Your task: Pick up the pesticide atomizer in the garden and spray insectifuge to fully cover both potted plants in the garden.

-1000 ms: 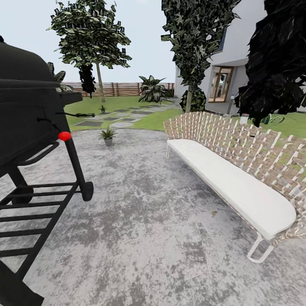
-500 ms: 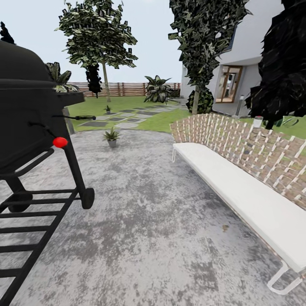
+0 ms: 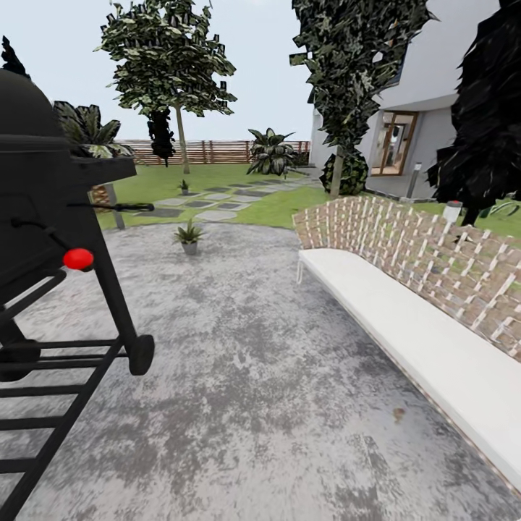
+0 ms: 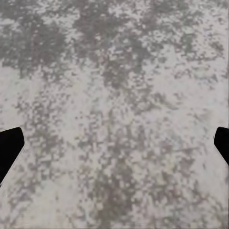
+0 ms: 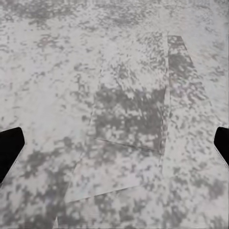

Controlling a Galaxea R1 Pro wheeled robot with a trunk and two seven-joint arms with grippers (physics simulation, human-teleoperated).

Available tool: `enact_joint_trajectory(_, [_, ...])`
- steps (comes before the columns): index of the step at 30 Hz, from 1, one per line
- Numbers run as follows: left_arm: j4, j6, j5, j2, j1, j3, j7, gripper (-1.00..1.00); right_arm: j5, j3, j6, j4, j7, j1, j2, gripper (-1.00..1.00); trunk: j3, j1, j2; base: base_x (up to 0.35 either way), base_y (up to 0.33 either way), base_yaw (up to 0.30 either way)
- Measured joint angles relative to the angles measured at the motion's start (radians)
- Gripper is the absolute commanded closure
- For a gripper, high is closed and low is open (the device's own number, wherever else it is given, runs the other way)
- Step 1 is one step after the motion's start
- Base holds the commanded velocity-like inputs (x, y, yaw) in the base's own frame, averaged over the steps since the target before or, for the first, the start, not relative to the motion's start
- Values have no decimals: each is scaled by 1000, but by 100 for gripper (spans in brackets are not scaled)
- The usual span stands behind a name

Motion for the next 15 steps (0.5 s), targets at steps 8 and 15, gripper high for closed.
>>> enact_joint_trajectory(8, [0,0,0,0,0,0,0,-100,-1,-1,0,0,0,0,0,-100,0,0,0,340,0,0])
enact_joint_trajectory(15, [0,0,0,0,0,0,0,-100,0,-1,-1,0,-1,0,0,-100,0,0,0,340,0,21])
